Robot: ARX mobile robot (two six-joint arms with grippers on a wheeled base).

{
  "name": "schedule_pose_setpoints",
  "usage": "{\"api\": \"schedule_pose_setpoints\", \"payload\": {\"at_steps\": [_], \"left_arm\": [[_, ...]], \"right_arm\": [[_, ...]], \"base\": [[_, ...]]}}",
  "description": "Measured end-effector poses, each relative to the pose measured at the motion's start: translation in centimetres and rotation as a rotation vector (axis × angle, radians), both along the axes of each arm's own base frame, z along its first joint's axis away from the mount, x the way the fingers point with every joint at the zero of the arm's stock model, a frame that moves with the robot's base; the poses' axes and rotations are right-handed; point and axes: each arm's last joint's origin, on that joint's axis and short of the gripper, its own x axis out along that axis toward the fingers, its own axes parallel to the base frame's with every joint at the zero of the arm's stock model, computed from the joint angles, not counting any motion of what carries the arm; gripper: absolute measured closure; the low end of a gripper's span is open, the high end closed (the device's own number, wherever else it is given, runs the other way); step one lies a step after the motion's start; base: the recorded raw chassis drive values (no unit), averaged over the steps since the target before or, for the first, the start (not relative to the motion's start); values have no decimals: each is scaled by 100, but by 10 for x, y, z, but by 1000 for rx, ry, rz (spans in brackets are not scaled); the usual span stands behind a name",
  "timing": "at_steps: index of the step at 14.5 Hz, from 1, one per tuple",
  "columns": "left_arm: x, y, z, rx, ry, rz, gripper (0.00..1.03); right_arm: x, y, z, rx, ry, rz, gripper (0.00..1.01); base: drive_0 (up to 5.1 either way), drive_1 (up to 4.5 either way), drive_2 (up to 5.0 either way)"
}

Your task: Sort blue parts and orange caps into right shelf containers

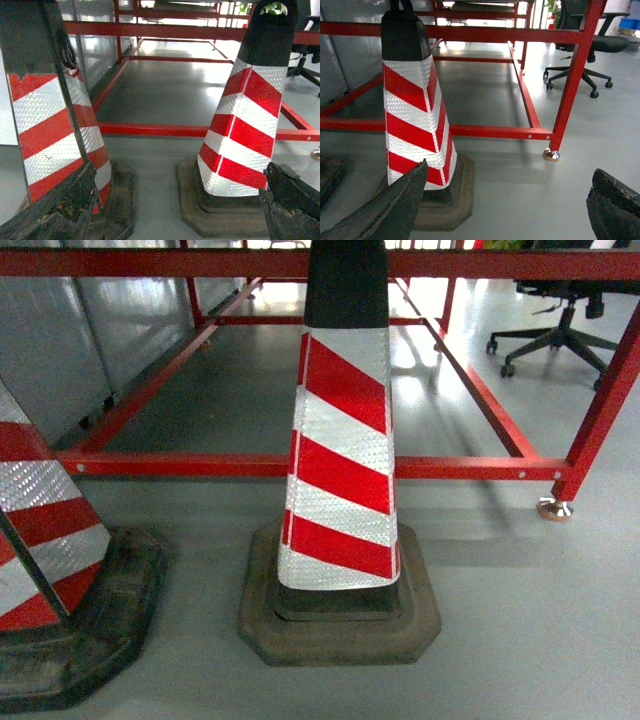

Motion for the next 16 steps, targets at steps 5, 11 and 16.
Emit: {"api": "schedule_pose_setpoints", "payload": {"at_steps": [5,11,16], "left_arm": [[0,0,0,0,0,0,5],[0,0,0,0,0,0,5],[0,0,0,0,0,0,5]], "right_arm": [[0,0,0,0,0,0,3],[0,0,0,0,0,0,3],[0,0,0,0,0,0,3]], "base": [[0,0,0],[0,0,0],[0,0,0]]}}
